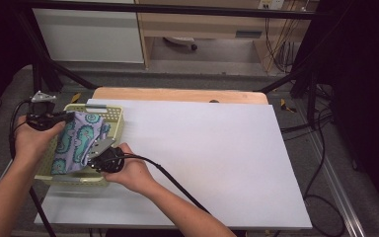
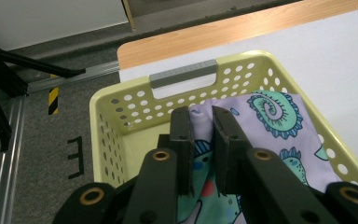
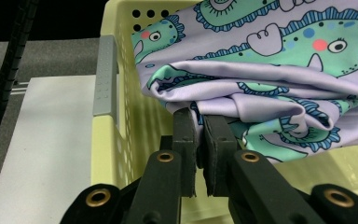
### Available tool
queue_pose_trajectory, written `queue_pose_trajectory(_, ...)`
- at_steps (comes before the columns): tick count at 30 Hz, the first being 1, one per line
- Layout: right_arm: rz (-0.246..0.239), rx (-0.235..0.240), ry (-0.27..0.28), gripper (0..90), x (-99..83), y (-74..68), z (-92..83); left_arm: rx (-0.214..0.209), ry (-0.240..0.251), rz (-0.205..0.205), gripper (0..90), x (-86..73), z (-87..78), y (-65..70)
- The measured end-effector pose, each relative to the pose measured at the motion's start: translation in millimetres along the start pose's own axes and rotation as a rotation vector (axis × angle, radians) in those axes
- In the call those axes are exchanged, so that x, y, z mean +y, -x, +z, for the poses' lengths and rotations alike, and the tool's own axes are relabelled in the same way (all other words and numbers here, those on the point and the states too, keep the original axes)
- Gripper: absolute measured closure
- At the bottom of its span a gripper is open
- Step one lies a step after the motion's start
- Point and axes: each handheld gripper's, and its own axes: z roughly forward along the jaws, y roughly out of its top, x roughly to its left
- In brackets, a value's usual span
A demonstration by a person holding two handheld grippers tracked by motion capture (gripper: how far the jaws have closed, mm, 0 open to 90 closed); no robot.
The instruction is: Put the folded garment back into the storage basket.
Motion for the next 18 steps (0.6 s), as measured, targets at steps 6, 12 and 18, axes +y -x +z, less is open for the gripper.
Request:
queue_pose_trajectory(6,0.003,-0.002,-0.003,85.1,-0.3,0.4,0.6,0.000,0.005,0.006,79.6,2.2,1.0,2.3)
queue_pose_trajectory(12,0.005,-0.008,-0.006,85.0,-1.6,2.3,1.9,-0.001,0.002,0.010,79.6,0.4,4.5,3.5)
queue_pose_trajectory(18,0.007,-0.009,-0.009,85.0,-2.5,2.4,3.4,-0.001,0.000,0.003,79.6,-2.8,7.4,2.3)
